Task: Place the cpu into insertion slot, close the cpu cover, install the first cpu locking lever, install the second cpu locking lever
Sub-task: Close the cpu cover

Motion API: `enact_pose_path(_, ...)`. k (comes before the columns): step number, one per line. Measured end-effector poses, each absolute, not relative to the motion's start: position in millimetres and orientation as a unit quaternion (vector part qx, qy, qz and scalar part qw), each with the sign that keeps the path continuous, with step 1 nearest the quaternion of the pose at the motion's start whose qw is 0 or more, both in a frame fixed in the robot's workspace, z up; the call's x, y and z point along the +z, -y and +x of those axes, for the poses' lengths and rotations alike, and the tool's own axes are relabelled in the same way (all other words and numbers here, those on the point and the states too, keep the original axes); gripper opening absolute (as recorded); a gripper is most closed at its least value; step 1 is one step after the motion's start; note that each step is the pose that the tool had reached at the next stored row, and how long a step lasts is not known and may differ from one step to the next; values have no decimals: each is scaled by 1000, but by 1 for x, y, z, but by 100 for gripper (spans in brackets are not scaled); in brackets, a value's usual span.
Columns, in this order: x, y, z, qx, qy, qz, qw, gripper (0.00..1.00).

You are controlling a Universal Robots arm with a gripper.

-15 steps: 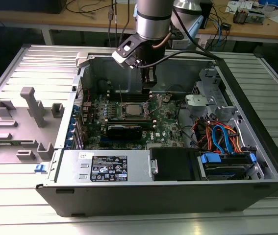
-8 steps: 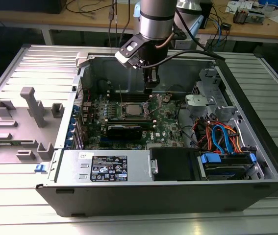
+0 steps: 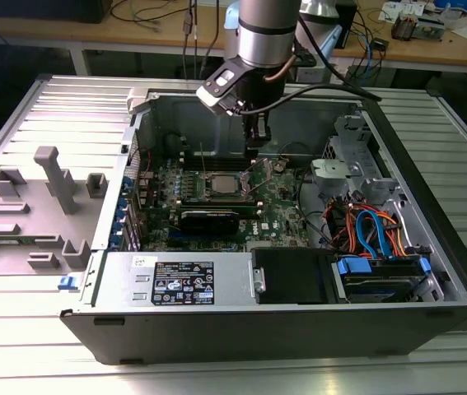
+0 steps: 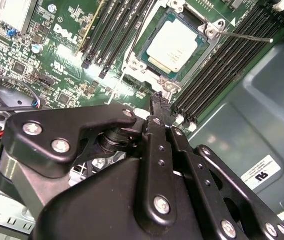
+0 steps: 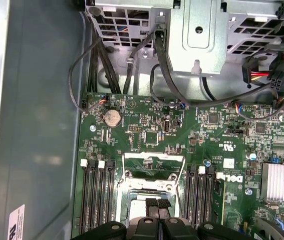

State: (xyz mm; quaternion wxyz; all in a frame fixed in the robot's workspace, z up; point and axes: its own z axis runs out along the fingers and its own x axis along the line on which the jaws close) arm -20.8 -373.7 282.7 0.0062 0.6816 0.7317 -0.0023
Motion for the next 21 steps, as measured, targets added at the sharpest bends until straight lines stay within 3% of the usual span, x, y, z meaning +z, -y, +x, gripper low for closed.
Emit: enact_pose_path(21, 283, 374, -16, -2, -732, 682, 6, 11)
